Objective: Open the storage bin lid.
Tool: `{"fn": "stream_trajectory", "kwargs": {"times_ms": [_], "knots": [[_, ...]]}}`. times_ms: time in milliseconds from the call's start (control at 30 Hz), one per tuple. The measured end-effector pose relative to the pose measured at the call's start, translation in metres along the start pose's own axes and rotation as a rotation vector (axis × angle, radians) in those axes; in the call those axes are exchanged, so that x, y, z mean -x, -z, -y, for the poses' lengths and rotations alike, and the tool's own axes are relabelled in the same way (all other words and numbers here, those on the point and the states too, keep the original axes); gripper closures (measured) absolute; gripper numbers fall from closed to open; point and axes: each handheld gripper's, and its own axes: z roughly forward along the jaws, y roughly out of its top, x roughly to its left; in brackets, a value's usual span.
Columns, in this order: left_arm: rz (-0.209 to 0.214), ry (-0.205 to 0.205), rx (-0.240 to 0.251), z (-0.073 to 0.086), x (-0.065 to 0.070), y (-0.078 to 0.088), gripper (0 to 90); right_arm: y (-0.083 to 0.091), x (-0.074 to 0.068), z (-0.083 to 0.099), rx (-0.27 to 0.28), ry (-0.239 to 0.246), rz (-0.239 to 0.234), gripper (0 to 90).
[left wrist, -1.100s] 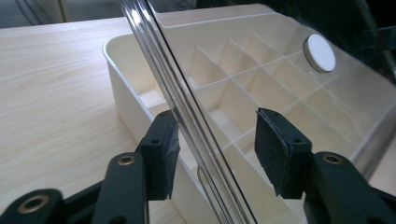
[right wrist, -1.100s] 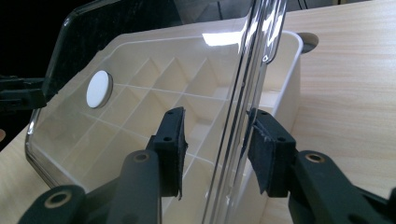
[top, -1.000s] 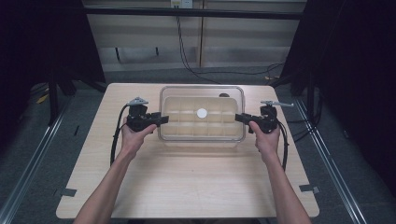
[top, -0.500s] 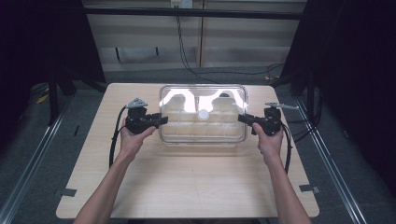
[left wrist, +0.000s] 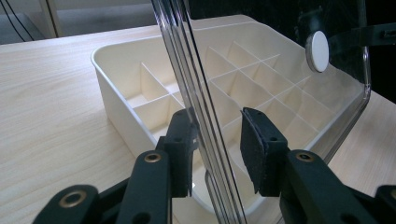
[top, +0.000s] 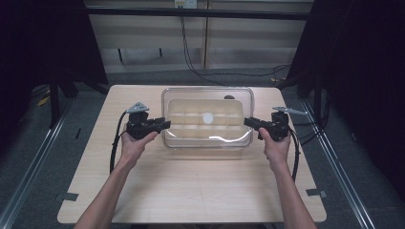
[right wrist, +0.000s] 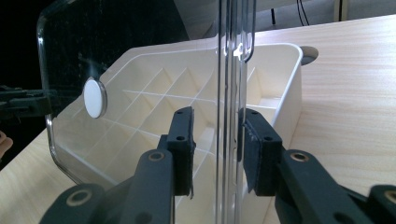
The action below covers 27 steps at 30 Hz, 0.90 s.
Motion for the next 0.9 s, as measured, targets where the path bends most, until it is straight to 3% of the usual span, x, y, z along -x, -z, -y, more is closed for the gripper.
{"fn": "stream_trajectory", "kwargs": {"times_ms": [533, 900], "knots": [[0.005, -0.002, 0.042, -0.001, 0.006, 0.014, 71.2, 0.008, -0.008, 0.002, 0.018, 0.013, -0.009, 67.6], [0.013, -0.030, 0.034, -0.001, 0.010, 0.019, 71.3, 0.014, -0.009, 0.003, 0.015, 0.022, -0.013, 67.6]]}}
